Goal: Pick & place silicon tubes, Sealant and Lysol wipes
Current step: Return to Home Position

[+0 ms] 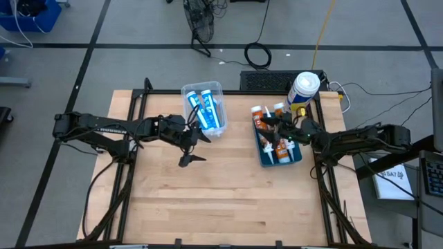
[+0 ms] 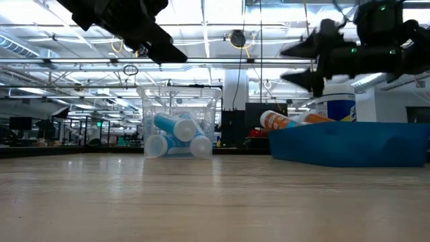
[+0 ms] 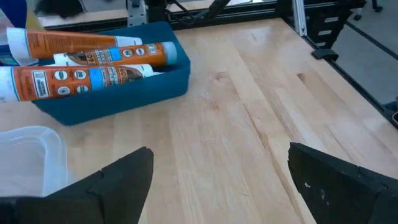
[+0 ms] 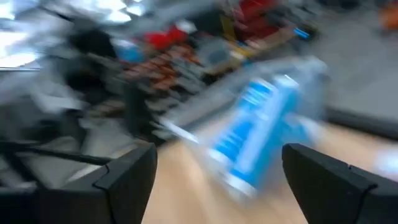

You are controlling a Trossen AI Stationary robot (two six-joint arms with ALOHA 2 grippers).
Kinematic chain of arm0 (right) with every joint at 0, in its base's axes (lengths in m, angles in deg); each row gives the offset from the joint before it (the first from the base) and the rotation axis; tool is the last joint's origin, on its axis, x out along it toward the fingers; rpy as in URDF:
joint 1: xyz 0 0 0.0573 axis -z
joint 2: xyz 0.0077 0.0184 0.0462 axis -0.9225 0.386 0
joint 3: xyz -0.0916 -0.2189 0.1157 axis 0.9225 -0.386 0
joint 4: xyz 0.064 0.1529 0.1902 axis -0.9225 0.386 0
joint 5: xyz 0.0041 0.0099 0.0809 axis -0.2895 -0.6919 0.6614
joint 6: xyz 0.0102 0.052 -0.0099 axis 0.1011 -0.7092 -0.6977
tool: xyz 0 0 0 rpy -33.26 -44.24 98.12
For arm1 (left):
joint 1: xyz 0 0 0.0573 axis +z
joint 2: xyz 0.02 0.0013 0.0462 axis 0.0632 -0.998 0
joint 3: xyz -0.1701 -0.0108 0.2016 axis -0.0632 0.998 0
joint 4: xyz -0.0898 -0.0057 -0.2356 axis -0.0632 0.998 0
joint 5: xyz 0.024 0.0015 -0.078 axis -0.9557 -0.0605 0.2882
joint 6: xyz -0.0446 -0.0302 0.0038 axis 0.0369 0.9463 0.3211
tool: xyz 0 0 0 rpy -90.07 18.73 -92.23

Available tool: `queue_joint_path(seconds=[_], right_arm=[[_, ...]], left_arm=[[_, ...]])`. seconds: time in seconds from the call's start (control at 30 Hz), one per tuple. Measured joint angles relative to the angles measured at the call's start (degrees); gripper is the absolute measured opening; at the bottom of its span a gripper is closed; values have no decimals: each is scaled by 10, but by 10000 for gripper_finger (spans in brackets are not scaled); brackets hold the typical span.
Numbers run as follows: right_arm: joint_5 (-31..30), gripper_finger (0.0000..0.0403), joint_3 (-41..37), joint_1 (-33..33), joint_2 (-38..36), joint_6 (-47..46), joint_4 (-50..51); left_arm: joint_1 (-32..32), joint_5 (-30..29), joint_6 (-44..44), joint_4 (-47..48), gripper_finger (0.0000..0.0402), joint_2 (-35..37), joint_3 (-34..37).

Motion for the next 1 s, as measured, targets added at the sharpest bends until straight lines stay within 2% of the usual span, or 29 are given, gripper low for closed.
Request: queue_joint_path(seconds=[0.1,0.17,0.23,0.33,0.47,0.57,0.73,0.87,1.0], right_arm=[[68,317,0,0,-6,24,-71],[97,314,5,0,-27,42,-77],[109,311,15,0,-63,69,-24],[100,307,48,0,-132,129,149],[6,299,120,-22,-227,222,422],[-68,293,141,-48,-282,244,522],[-132,288,116,-83,-357,258,537],[-188,287,82,-107,-402,261,531],[-238,287,13,-131,-432,262,495]], left_arm=[[0,0,4,9,365,16,1],[-3,0,2,16,362,41,1],[-10,0,-4,43,361,79,2],[-21,0,-17,47,364,145,17],[-25,-28,-14,60,367,246,63],[-25,-68,-6,61,363,320,116],[-23,-138,36,57,356,432,189],[-24,-139,53,64,357,511,219],[-24,-140,59,83,356,563,243]])
